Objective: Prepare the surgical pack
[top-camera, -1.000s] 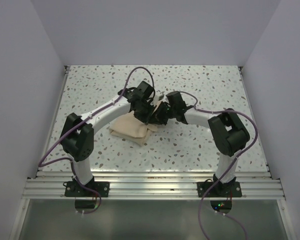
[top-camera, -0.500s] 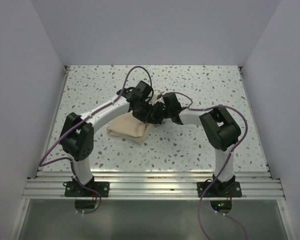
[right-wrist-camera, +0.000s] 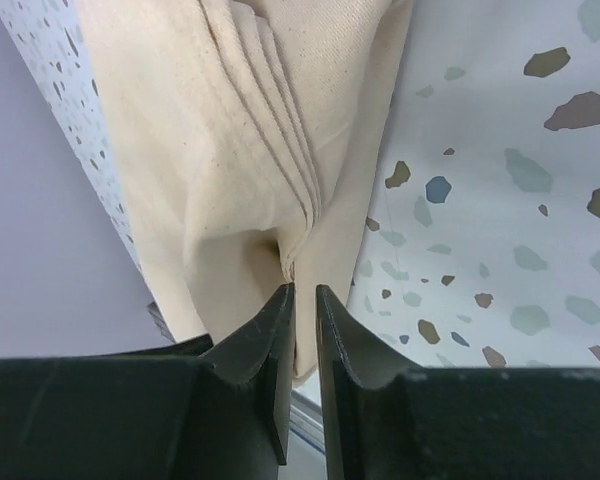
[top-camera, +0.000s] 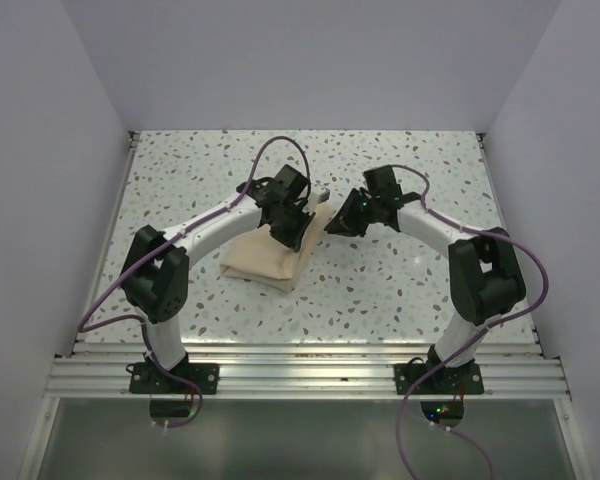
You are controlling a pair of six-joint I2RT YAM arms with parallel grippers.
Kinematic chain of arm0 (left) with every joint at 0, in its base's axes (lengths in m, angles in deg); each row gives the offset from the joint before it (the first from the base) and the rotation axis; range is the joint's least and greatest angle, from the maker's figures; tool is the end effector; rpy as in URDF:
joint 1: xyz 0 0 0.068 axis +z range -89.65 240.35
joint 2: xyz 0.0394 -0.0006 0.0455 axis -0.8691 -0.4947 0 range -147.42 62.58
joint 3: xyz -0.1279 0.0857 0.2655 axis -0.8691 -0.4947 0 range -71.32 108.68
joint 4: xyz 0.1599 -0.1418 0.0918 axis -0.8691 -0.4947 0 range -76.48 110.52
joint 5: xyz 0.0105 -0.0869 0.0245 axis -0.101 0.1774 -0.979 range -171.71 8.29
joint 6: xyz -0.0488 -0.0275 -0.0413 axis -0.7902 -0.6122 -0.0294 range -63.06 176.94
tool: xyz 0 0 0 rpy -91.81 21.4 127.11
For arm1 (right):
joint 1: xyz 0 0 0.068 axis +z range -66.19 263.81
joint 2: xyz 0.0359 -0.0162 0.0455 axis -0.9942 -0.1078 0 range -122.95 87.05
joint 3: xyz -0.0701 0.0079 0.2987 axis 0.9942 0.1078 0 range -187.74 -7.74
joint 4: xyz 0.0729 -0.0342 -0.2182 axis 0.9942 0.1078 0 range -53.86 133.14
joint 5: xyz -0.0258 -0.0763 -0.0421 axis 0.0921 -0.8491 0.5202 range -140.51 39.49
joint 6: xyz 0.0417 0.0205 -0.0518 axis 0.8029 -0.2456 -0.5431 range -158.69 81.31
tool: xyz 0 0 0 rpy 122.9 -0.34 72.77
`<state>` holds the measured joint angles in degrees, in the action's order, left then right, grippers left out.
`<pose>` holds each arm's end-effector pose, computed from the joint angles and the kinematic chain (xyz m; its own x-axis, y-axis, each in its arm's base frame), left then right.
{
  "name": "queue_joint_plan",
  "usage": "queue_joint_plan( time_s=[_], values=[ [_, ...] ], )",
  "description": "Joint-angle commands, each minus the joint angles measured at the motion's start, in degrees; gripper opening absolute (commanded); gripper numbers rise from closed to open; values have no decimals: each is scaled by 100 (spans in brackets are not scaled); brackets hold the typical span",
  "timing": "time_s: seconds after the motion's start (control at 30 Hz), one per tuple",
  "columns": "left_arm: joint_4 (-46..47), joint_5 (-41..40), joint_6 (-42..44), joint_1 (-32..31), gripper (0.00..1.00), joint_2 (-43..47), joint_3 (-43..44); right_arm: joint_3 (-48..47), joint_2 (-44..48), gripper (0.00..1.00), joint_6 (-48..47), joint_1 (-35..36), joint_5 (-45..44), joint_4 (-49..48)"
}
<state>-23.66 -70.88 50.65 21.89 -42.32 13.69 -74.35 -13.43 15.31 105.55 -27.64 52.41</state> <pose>0.2873 -0.2415 0.2696 -0.7738 0.4774 -0.4163 0.5941 0.7749 -0.2158 0.3320 0.1561 0.2413 -0.8824 0.4506 -0.1353 0.2403 0.6789 0.6938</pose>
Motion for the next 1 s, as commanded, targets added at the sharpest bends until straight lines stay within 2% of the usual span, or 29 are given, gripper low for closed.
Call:
queue_joint_plan(
  time_s=[0.0,0.13,0.47,0.77,0.97],
  values=[
    [76,437,66,-83,0,216,7,-45,285,17,-451,-12,-125,324],
    [94,543,83,-83,0,277,-2,253,196,8,48,-20,269,-761],
    [94,762,198,-92,0,374,15,439,-576,0,1182,129,402,-2364],
    [138,965,242,-171,0,295,-28,131,-1368,0,1544,472,-625,-2392],
    [252,1035,224,-197,0,268,-345,-89,-782,5,613,235,-706,-1032]
  ],
)
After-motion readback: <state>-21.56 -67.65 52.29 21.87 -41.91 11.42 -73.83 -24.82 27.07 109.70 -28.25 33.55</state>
